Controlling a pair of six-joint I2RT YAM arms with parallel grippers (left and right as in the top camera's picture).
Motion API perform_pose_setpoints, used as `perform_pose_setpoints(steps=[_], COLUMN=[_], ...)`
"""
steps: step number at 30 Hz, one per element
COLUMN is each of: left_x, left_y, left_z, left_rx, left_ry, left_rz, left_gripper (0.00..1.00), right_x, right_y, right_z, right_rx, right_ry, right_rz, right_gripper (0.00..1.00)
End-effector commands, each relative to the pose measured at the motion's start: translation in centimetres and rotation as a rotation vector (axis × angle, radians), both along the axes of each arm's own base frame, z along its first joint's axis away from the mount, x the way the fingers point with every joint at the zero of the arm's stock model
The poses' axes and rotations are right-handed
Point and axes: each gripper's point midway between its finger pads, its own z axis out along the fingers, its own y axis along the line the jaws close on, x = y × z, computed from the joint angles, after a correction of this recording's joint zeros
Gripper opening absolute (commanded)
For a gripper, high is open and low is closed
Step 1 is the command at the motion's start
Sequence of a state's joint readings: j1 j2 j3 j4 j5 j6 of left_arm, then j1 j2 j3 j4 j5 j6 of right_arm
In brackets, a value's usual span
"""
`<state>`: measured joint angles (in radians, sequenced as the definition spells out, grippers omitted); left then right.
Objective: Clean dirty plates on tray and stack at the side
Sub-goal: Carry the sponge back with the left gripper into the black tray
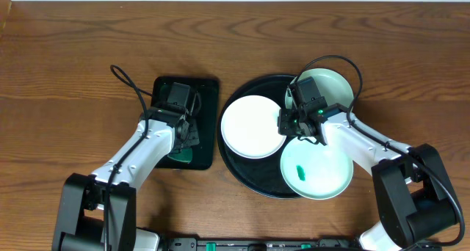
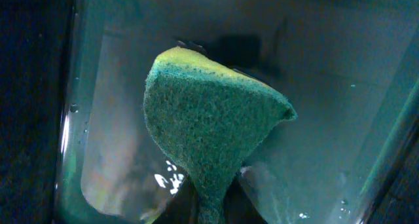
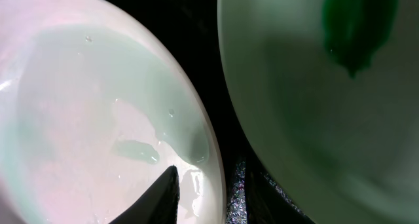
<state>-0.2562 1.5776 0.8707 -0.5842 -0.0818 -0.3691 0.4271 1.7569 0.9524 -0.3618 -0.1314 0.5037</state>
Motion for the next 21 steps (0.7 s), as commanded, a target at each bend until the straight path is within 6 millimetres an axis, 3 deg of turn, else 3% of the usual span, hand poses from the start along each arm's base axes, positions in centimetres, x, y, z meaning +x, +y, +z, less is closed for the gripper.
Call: perform_pose_setpoints(steps=[1,17,21], left_x=[0.01,-0.03,-0.02], left_y=[0.35,0.23,0.23], left_z=[-0.18,-0.20,-0.20], left_rx=[0.010,0.003,0.003], left_ry=[-0.002,0.000,0.000], left_rz=[0.016,0.015,0.015], left_gripper=[0.14,0.15,0.27], right_x=[-0.27,-0.44,-0.58], right_y=[0.25,0.16,0.10], right_z=[-0.15,-0.23,-0.30], right_rx=[-0.003,-0.007,-0.010], right_ry=[0.003,0.011,0.017], right_rz=[0.013,0.013,0.013], right_gripper=[0.30,0.32,0.33])
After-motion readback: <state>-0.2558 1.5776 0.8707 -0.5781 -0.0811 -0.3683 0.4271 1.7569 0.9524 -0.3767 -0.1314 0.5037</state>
